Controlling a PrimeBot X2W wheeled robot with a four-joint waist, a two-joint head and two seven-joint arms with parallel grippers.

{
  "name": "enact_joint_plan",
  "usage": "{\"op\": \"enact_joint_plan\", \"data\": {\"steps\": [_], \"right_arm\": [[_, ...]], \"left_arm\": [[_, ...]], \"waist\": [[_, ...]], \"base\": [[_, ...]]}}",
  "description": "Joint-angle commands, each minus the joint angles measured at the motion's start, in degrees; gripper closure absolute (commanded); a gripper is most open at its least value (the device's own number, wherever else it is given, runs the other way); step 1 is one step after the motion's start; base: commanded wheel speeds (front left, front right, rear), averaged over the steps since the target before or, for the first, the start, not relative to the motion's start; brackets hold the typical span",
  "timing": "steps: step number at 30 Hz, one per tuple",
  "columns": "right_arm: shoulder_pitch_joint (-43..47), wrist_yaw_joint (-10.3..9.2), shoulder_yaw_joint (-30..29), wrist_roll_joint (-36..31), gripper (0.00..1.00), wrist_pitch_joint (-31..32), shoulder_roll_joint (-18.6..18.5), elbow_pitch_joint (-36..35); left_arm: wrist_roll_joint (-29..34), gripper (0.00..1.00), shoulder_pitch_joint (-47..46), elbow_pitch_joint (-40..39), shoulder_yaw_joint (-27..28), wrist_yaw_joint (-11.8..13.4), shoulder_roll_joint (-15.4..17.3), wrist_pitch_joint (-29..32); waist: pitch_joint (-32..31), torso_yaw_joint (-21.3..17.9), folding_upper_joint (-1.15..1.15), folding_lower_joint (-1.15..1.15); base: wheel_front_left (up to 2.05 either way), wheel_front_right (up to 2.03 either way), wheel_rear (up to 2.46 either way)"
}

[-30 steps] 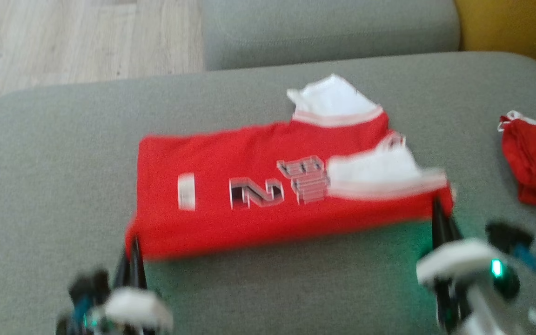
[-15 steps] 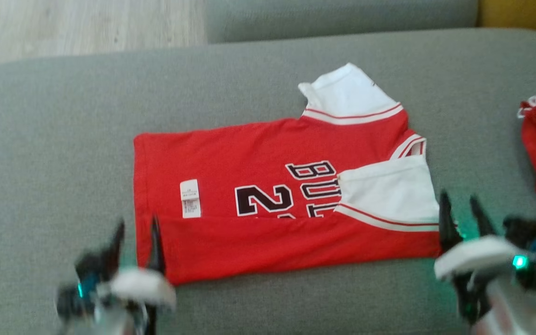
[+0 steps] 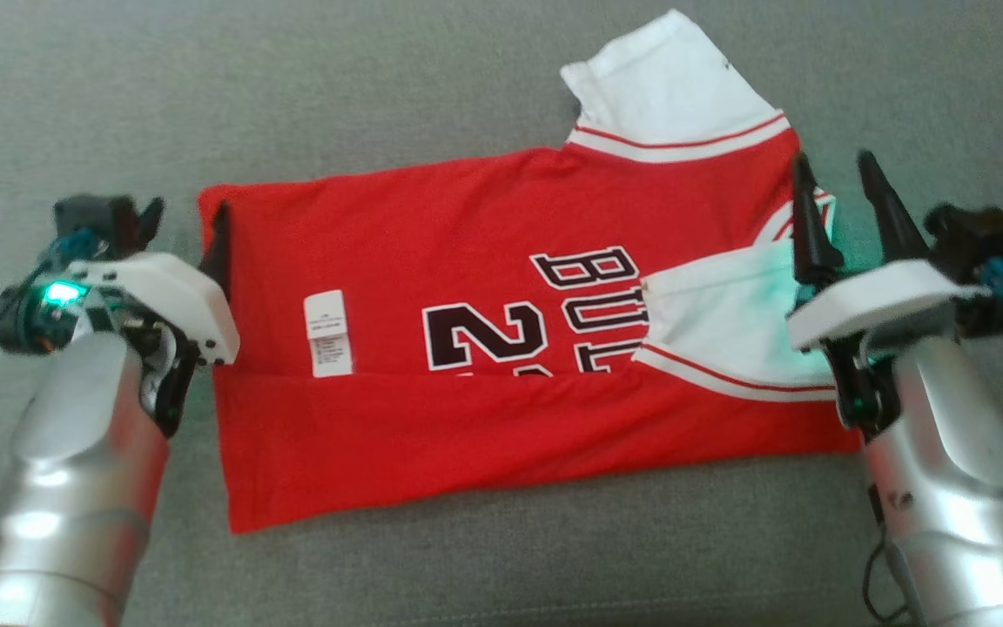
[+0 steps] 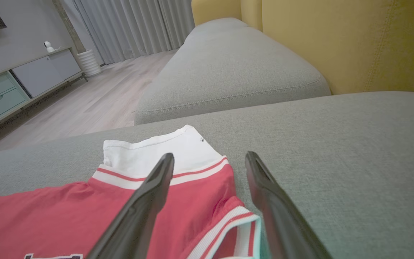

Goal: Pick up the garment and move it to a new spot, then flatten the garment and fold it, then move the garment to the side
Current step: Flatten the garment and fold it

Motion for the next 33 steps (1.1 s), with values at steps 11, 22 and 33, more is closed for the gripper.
{"op": "enact_joint_plan", "data": {"steps": [11,22,33], "right_arm": [[-5.2,0.19,4.0,1.3,0.00,-1.4,0.0,-0.3],[-10.8,0.19,6.4,3.3,0.00,0.0,-2.8,1.1],[-23.4,0.19,7.1,0.8,0.00,10.7,-8.1,11.6]], "left_arm": [[-12.5,0.00,-4.3,-2.7,-8.6,-0.3,9.0,2.8],[-20.9,0.90,-5.4,-5.1,-16.5,-0.3,8.8,1.8],[-20.6,1.00,-11.0,-6.2,-19.9,-0.3,7.7,-10.6]], "waist": [[3.2,-1.3,0.00,-0.02],[5.2,0.2,0.00,-0.02],[7.7,6.2,0.00,-0.02]], "base": [[0.00,0.00,0.00],[0.00,0.00,0.00],[0.00,0.00,0.00]]}}
